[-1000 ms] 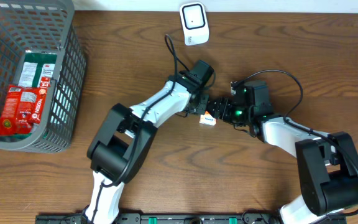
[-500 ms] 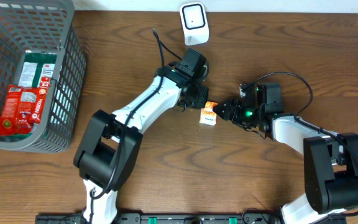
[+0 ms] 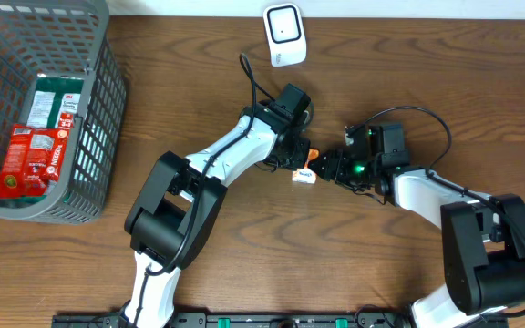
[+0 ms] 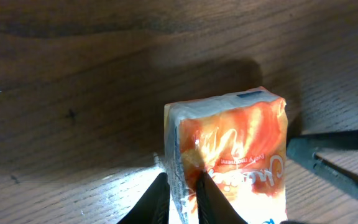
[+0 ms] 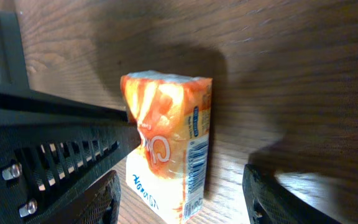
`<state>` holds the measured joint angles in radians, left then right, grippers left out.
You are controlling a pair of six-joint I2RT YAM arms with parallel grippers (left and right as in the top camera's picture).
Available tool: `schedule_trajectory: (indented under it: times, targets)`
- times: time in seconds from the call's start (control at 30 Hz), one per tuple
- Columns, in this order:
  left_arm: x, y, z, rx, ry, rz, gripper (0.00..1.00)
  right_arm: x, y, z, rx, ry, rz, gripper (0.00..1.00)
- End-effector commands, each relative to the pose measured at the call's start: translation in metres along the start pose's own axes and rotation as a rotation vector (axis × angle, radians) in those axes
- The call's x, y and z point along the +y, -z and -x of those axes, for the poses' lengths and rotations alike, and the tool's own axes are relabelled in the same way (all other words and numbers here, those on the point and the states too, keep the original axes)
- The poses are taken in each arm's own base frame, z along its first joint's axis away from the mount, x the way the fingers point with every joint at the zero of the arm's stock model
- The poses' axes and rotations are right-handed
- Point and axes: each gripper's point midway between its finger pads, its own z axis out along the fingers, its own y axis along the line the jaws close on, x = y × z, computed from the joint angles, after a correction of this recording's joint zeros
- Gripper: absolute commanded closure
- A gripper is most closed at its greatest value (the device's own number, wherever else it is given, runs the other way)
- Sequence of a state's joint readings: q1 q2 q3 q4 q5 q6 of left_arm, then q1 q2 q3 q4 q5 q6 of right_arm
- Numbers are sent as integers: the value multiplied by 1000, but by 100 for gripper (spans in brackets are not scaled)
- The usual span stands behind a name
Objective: Scan the item barcode
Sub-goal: 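Grasp the orange packet with the right gripper beside the left gripper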
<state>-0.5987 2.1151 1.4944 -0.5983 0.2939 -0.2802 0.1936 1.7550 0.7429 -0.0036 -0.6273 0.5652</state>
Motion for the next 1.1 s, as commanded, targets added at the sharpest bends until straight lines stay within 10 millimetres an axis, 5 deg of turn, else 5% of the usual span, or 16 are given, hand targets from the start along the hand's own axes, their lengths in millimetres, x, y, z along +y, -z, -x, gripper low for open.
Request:
schedule_trajectory:
  times: [0.0,0.4,0.57,0.83,1.07]
  targets:
    - [19,-7,-3,6,-2,86,83,-8,-7,-8,5,20,-64,41]
    - [21,-7,-6,20,0,91,83,-12,-14,-8,-15,1,-110,52]
    - [21,-7,-6,20,0,91,83,-11,-15,-5,-24,8,-104,72]
    - [21,-7,-6,20,0,91,83,-14,-14,-4,-31,7,-120,89]
    - [21,-7,-6,20,0,91,83,-21,-13,-1,-55,6,-166,85]
